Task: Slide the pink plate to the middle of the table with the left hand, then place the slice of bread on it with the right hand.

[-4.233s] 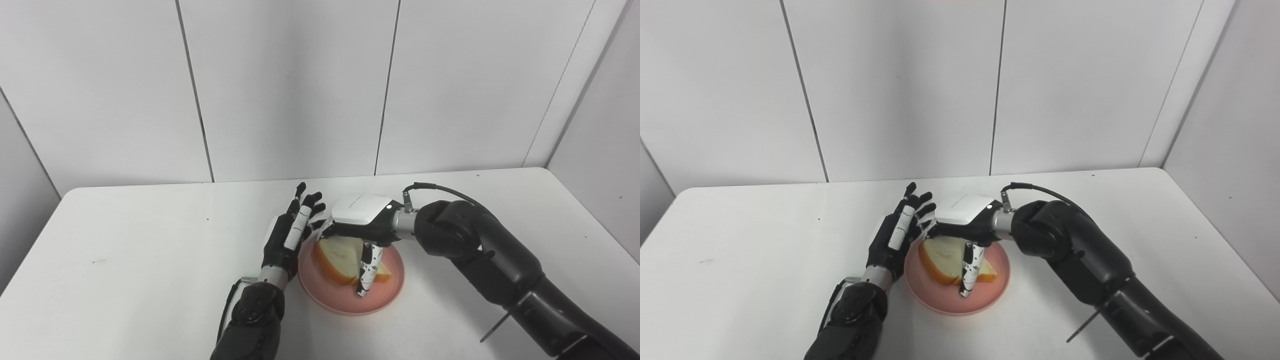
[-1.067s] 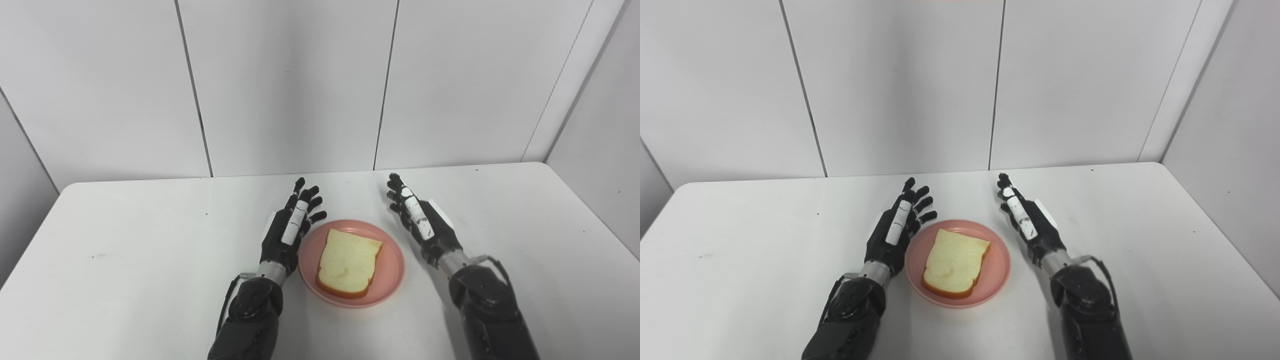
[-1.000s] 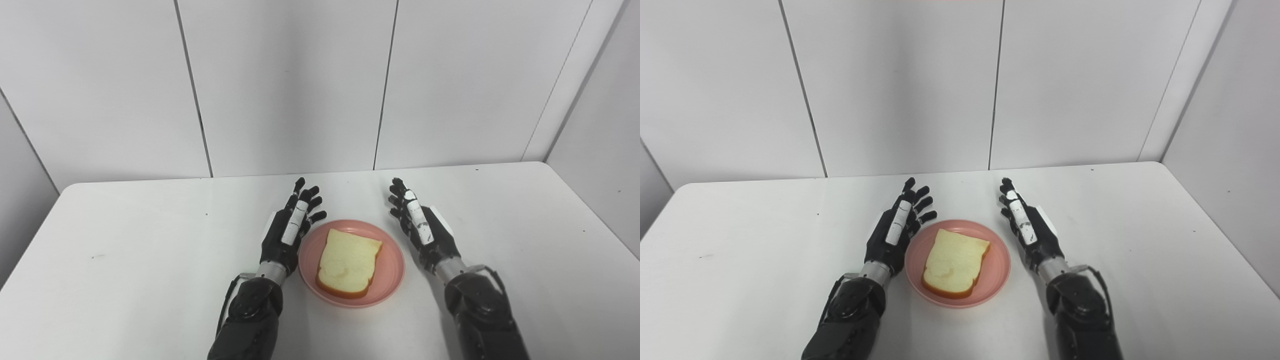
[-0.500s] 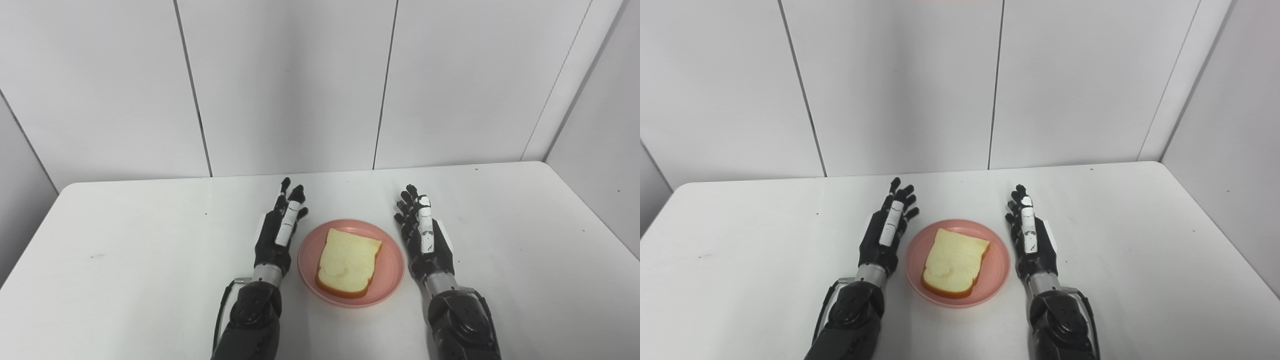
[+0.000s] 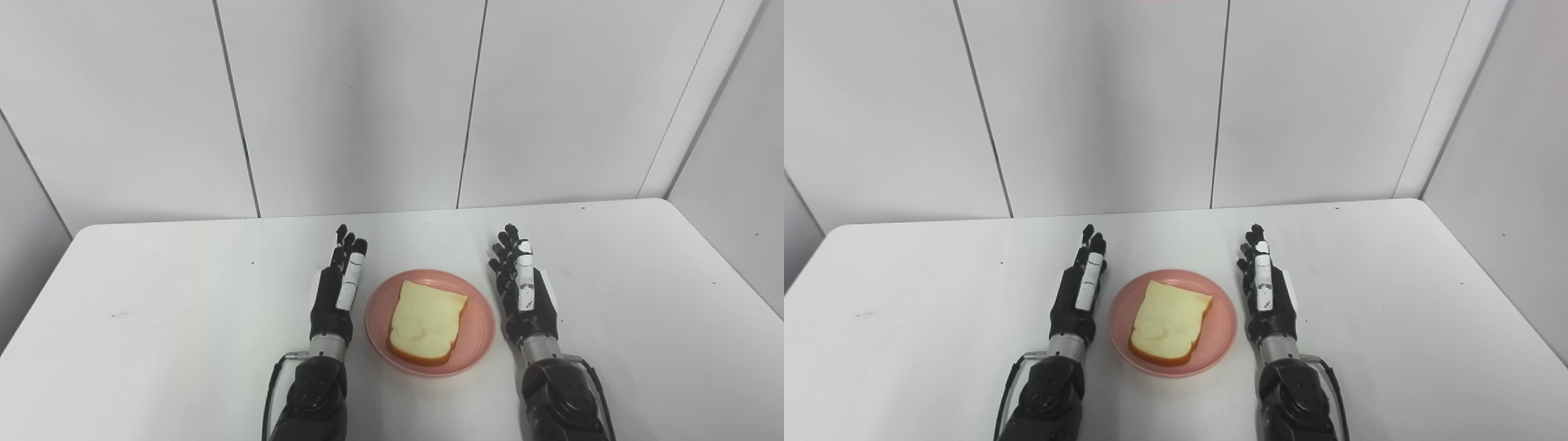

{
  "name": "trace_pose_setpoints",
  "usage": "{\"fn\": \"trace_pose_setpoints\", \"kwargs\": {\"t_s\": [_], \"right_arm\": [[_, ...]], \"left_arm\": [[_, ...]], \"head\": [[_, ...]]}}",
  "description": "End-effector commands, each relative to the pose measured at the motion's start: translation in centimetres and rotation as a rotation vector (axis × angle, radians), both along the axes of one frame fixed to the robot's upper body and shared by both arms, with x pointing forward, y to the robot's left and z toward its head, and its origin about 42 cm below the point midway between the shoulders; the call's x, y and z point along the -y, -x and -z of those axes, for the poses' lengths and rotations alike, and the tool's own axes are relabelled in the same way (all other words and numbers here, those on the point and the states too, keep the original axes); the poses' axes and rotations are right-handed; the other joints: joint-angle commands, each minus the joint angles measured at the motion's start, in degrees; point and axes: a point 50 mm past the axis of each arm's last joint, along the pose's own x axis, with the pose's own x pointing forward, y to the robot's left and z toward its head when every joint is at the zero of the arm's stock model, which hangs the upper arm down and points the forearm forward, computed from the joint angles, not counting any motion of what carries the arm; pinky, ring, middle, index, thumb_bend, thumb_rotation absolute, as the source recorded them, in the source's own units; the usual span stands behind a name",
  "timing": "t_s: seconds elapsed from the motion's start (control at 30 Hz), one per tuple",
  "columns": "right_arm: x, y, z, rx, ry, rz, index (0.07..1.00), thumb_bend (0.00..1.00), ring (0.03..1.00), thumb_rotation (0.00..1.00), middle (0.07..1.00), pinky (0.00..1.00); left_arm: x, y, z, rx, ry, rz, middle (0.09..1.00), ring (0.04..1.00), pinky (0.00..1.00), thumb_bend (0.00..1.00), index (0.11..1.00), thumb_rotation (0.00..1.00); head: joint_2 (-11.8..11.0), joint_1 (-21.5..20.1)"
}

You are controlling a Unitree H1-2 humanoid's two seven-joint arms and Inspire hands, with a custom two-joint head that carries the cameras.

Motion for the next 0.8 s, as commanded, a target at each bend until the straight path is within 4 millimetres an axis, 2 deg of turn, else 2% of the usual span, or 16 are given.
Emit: {"fn": "trace_pose_setpoints", "kwargs": {"t_s": [0.0,0.27,0.43,0.53,0.77], "right_arm": [[-0.2,0.7,1.3,0.007,0.020,0.016,1.000,0.99,1.000,1.00,1.000,1.00],[0.6,0.7,1.9,0.023,0.048,0.041,1.000,0.96,1.000,1.00,1.000,1.00],[1.3,0.7,2.0,0.024,0.040,0.038,1.000,0.96,1.000,0.99,1.000,1.00],[1.8,0.7,2.0,0.023,0.035,0.036,1.000,0.93,1.000,1.00,1.000,1.00],[2.2,0.5,2.0,0.013,0.024,0.043,1.000,0.94,1.000,0.98,1.000,1.00]], "left_arm": [[0.0,1.4,2.3,-0.085,-0.016,-0.020,0.994,1.000,1.00,0.78,1.000,0.85],[0.3,1.6,1.8,-0.070,-0.025,-0.029,1.000,1.000,1.00,0.79,1.000,0.86],[0.8,1.5,1.6,-0.070,-0.007,-0.032,1.000,1.000,1.00,0.82,1.000,0.85],[1.2,1.4,1.7,-0.078,-0.018,-0.032,1.000,1.000,1.00,0.83,1.000,0.86],[1.4,1.2,1.7,-0.096,-0.015,-0.035,1.000,1.000,1.00,0.83,1.000,0.84]], "head": [[-0.5,0.2],[-2.5,2.9],[-2.4,5.3],[-2.1,7.3],[-1.6,7.5]]}}
